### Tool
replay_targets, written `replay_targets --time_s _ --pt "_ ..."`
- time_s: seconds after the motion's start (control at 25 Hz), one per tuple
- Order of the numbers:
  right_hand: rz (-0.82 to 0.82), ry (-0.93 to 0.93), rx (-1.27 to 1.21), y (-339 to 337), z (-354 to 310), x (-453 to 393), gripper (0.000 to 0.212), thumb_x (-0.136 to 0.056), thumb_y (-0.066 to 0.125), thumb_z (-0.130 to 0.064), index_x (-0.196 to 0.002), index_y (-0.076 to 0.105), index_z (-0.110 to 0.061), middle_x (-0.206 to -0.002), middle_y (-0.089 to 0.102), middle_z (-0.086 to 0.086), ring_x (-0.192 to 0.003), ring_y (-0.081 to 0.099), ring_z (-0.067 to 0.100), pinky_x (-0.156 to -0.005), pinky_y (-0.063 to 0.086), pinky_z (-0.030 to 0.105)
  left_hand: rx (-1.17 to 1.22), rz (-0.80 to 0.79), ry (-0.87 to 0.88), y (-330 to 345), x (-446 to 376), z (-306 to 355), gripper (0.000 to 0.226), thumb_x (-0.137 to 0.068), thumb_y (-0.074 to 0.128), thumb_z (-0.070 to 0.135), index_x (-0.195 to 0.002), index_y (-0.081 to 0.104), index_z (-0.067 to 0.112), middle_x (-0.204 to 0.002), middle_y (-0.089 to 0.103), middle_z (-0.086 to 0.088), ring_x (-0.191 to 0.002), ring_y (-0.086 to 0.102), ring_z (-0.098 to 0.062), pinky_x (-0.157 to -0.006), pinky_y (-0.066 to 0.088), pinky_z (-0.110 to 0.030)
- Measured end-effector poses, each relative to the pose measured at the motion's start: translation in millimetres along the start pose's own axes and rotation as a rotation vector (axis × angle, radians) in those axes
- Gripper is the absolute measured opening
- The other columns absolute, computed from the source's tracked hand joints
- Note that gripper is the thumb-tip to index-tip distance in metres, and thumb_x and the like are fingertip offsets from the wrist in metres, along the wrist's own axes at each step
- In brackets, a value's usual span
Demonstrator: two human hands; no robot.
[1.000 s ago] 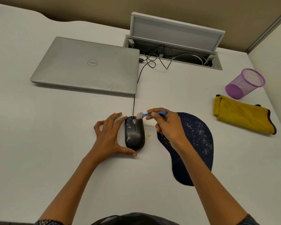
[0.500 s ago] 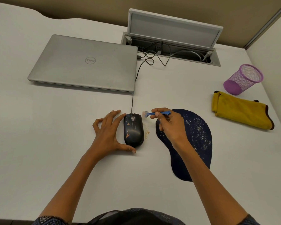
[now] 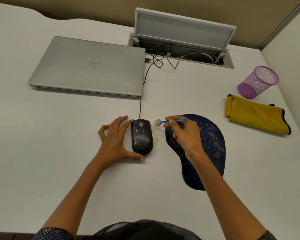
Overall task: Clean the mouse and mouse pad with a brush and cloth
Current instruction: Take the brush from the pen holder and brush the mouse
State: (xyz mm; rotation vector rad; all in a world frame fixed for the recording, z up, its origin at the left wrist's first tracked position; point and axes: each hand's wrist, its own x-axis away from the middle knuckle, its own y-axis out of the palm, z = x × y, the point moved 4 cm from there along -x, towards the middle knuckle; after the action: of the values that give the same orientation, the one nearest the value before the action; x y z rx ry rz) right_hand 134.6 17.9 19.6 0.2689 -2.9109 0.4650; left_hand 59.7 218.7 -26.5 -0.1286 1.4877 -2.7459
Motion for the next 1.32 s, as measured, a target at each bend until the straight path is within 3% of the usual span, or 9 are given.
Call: replay_targets --time_s 0.36,0.48,0.6,0.72,0.84,0.96,1.04,1.2,1.32 --pt "-0.083 -0.053 -0.060 1 -4 14 0.015 -0.092 0.055 -0.012 -0.091 0.069 -0.018 -0.081 0.074 0.000 -0.044 0.045 0.001 -0.045 0.039 0.013 0.001 0.011 0.006 0 0 0 0.131 -0.034 0.035 0.099 -0.143 0.020 0.029 -0.153 0.017 0.001 -0.141 0.011 -0.018 -0.109 0.001 -0.040" --pt "0.003 -0.092 0.032 -4 -3 15 0.014 -0.091 0.056 -0.013 -0.089 0.068 -0.019 -0.083 0.074 0.003 -0.047 0.051 -0.003 -0.049 0.040 0.011 0.004 0.014 0.008 0 1 0 0.130 -0.034 0.036 0.099 -0.143 0.020 0.030 -0.152 0.017 0.001 -0.141 0.010 -0.018 -0.108 0.001 -0.038" --pt "-0.065 -0.115 0.020 -3 -5 19 0.015 -0.091 0.057 -0.012 -0.087 0.068 -0.022 -0.078 0.073 -0.003 -0.048 0.050 -0.002 -0.049 0.041 0.014 0.008 0.019 0.009 0 1 -1 0.129 -0.035 0.037 0.098 -0.143 0.021 0.029 -0.152 0.018 0.001 -0.140 0.011 -0.018 -0.108 0.001 -0.039" --pt "0.001 -0.099 0.029 -10 -3 20 0.015 -0.090 0.057 -0.011 -0.085 0.068 -0.019 -0.076 0.072 -0.003 -0.053 0.057 -0.003 -0.051 0.042 0.014 0.007 0.020 0.012 0 1 0 0.129 -0.035 0.037 0.098 -0.143 0.021 0.029 -0.152 0.018 0.001 -0.140 0.011 -0.018 -0.108 0.001 -0.038" --pt "-0.127 -0.116 0.004 -6 -5 25 0.017 -0.089 0.058 -0.007 -0.082 0.069 -0.017 -0.073 0.073 0.000 -0.053 0.057 0.000 -0.052 0.043 0.011 0.006 0.019 0.009 0 0 0 0.131 -0.034 0.035 0.099 -0.143 0.021 0.028 -0.152 0.018 0.000 -0.140 0.012 -0.019 -0.108 0.001 -0.039" --pt "-0.069 -0.141 0.014 -10 -6 27 0.016 -0.088 0.059 -0.007 -0.082 0.069 -0.017 -0.073 0.073 -0.001 -0.061 0.063 0.000 -0.058 0.045 0.011 0.010 0.025 0.011 0 0 0 0.130 -0.034 0.036 0.099 -0.143 0.022 0.028 -0.152 0.019 0.000 -0.140 0.012 -0.018 -0.107 0.000 -0.037" --pt "-0.159 -0.155 0.012 -5 -7 32 0.015 -0.088 0.059 -0.005 -0.082 0.070 -0.013 -0.071 0.072 0.000 -0.057 0.060 0.000 -0.053 0.041 0.010 0.007 0.036 0.017 0 1 0 0.130 -0.035 0.036 0.098 -0.143 0.023 0.027 -0.152 0.020 0.000 -0.140 0.012 -0.017 -0.107 0.000 -0.035" --pt "-0.060 -0.171 0.082 -7 -6 31 0.020 -0.086 0.059 -0.005 -0.076 0.068 -0.020 -0.070 0.071 -0.003 -0.065 0.067 0.017 -0.062 0.053 0.028 0.007 0.033 0.020 0 1 0 0.129 -0.035 0.037 0.098 -0.142 0.024 0.027 -0.152 0.020 0.000 -0.140 0.013 -0.018 -0.107 0.001 -0.037" --pt "-0.176 -0.186 0.124 1 -7 32 0.019 -0.087 0.059 -0.006 -0.077 0.068 -0.019 -0.070 0.071 -0.002 -0.056 0.062 0.007 -0.054 0.047 0.017 0.008 0.032 0.015 1 1 -1 0.130 -0.036 0.035 0.099 -0.143 0.023 0.027 -0.152 0.020 -0.001 -0.140 0.013 -0.019 -0.108 0.002 -0.039"
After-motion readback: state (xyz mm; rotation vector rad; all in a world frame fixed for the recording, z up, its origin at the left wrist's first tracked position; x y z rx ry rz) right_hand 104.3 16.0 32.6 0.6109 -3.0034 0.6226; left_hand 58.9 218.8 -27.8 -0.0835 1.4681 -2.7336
